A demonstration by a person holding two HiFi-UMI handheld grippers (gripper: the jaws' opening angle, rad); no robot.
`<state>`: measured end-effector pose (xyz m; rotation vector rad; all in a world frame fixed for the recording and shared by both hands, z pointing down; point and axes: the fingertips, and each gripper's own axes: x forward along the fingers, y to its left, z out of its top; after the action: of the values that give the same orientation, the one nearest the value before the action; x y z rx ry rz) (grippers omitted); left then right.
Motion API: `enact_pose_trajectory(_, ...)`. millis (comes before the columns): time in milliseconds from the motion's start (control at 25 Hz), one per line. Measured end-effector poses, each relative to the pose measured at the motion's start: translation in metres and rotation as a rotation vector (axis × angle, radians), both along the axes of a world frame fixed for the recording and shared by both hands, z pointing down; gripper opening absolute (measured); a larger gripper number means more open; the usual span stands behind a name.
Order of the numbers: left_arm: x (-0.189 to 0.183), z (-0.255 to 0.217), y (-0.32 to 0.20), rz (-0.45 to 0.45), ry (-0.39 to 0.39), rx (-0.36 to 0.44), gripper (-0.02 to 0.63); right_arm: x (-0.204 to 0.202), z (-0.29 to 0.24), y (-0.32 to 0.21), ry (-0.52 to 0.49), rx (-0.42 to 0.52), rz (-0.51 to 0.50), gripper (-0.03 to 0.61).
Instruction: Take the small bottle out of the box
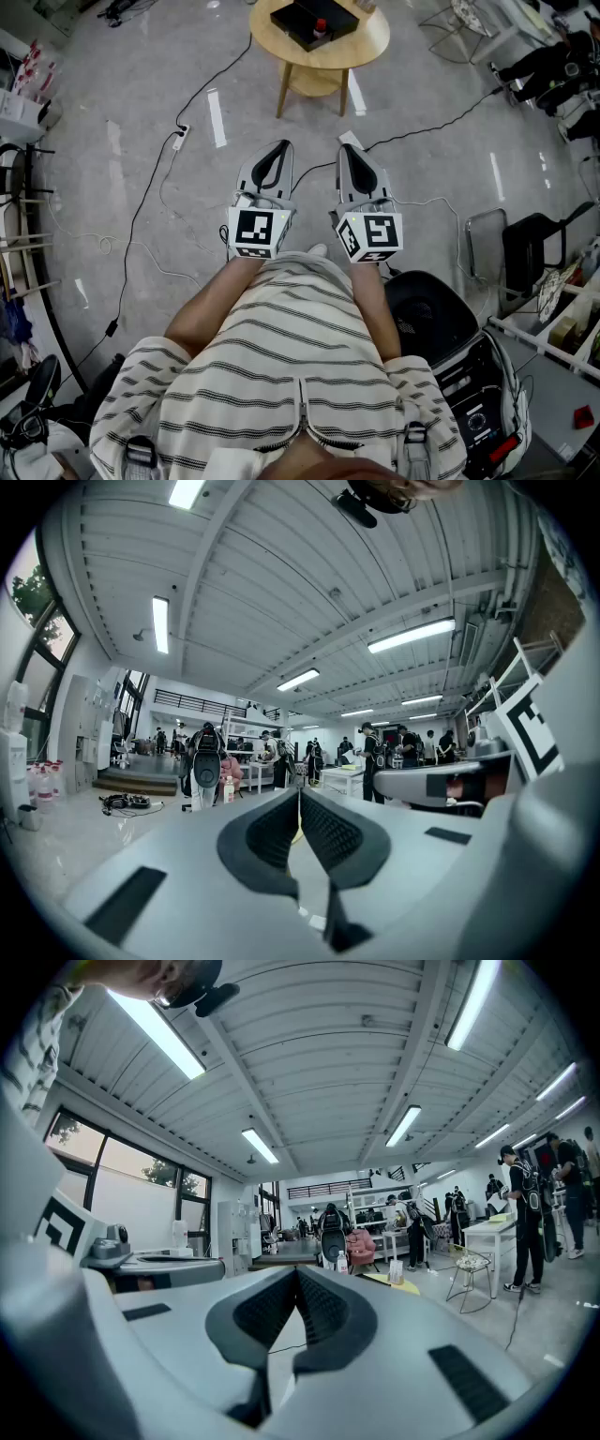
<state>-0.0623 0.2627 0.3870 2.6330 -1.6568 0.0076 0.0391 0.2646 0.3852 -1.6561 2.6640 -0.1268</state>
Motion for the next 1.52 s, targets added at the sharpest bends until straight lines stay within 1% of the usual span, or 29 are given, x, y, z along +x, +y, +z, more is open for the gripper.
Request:
enact_pose_trajectory(160,-0.005,-0.001,0.012,-0.008,-0.018,-0.001,0.023,-0.005,0.002,0.01,-0.012,-0.007,-0.01,0.012)
enact_pose_trajectory(360,0.007,-0.001,0.025,-0.008,-0.02,-0.001,0.023,0.005,0.011,0.021,0.004,-0.036,-0.01,0.011)
enact_pose_trajectory(600,0.029,0.007,0.039,-0.016,-0.034,-0.018,0.023,0.024,0.012,0.036,-0.02,-0.04,-0.028,0.012)
enact_pose_trajectory(800,0.062,0.034,0.046,-0.005,-0.048,-0.056,0.023,0.046,0.026,0.035,-0.001,-0.046,-0.037,0.012)
enact_pose_trajectory(880,0.068,0.04,0.05,-0.008,-0.065,-0.063,0.023,0.047,0.034,0.036,0.009,-0.058,-0.05,0.011)
enact_pose_trajectory(960,0.071,0.045,0.052,-0.005,-0.084,-0.069,0.023,0.048,0.041,0.037,-0.003,-0.074,-0.053,0.012)
enact_pose_trajectory(1040,0.073,0.05,0.05,-0.008,-0.09,-0.084,0.023,0.052,0.045,0.034,-0.019,-0.09,-0.05,0.011)
enact_pose_trajectory(1200,0.073,0.055,0.037,-0.028,-0.08,-0.097,0.023,0.053,0.048,0.022,-0.012,-0.095,-0.064,0.011)
enact_pose_trajectory(1360,0.075,0.062,0.012,-0.022,-0.054,-0.101,0.023,0.046,0.059,-0.003,0.018,-0.112,-0.097,0.012)
enact_pose_trajectory(1520,0.059,0.063,-0.026,-0.05,-0.043,-0.103,0.023,0.036,0.056,-0.036,0.017,-0.1,-0.103,0.012)
